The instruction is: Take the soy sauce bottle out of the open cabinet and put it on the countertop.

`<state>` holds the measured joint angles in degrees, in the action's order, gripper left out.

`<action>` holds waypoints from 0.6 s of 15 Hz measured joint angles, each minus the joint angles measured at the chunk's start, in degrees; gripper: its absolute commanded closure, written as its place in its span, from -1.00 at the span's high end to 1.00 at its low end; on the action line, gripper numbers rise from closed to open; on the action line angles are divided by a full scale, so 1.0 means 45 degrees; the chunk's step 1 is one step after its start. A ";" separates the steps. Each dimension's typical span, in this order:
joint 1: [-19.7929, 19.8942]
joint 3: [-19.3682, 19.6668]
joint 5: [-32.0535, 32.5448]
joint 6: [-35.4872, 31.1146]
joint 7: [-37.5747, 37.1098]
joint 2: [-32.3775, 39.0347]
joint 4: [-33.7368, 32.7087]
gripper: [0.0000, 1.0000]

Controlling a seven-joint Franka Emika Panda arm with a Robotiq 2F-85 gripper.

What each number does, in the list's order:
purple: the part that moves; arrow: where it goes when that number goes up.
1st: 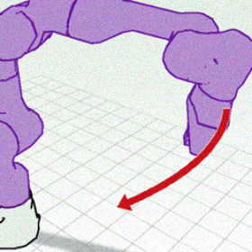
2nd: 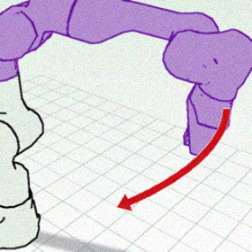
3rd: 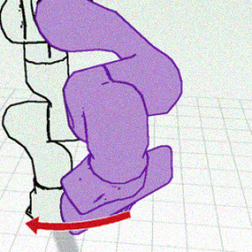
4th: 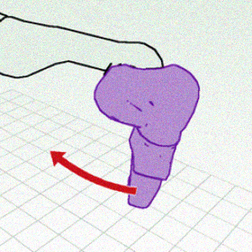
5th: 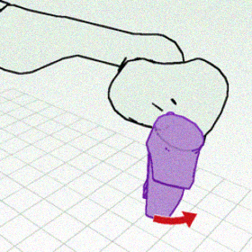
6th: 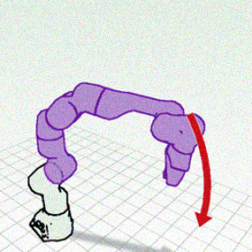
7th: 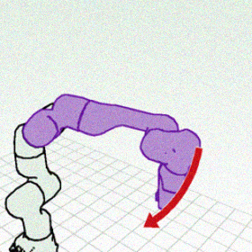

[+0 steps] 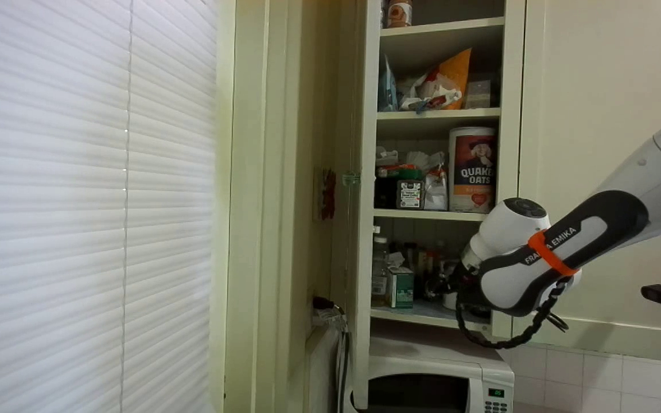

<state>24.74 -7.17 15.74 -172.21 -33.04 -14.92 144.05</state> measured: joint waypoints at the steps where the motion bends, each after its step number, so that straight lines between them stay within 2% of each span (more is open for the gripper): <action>1: 0.0696 -0.0474 0.0651 -0.0400 -0.0686 0.0106 -0.0061 1.00; 6: 0.4260 -0.3352 0.3331 -0.1301 -0.3828 0.0171 -0.0893 1.00; 9: 0.6459 -0.5466 0.4899 -0.1354 -0.5617 0.0010 -0.1623 1.00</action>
<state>53.80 -31.76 37.79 -178.31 -58.32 -14.87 136.75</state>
